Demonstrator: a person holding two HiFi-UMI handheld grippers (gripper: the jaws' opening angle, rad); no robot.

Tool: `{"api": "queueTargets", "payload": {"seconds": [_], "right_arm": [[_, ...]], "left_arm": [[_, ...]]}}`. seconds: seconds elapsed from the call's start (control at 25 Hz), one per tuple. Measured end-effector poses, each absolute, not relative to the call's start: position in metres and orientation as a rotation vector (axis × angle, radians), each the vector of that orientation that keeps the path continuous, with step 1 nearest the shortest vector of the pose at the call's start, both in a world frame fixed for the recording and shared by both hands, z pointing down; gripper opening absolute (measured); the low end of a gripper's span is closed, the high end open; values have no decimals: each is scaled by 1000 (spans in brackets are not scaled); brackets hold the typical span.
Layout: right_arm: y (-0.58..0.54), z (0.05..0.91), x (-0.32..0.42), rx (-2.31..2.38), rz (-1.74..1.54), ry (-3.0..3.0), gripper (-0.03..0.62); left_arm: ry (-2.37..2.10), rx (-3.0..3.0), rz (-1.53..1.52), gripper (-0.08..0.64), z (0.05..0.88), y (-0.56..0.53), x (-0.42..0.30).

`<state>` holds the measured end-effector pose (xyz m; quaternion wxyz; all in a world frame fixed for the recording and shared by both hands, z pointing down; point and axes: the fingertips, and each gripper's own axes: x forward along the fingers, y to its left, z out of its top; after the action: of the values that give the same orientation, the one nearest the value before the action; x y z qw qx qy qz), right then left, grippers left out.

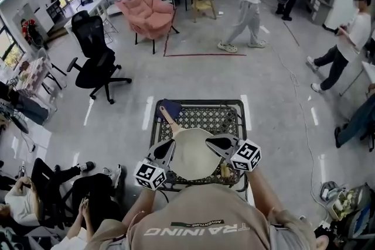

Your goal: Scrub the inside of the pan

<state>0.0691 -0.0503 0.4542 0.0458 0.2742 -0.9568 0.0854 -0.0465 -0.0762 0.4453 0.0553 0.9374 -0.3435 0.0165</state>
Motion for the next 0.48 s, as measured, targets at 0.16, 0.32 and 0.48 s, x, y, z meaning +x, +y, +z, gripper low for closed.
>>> {"api": "queueTargets", "payload": {"seconds": [0.16, 0.32, 0.48], "right_arm": [[-48, 434, 59, 806, 196, -2952, 17], [-50, 418, 51, 836, 133, -2952, 17], [-59, 408, 56, 961, 125, -2946, 17]], "left_arm": [[-1039, 2856, 30, 18, 436, -76, -44], [-984, 2874, 12, 17, 426, -76, -41], [-954, 2887, -34, 18, 413, -81, -37]]}}
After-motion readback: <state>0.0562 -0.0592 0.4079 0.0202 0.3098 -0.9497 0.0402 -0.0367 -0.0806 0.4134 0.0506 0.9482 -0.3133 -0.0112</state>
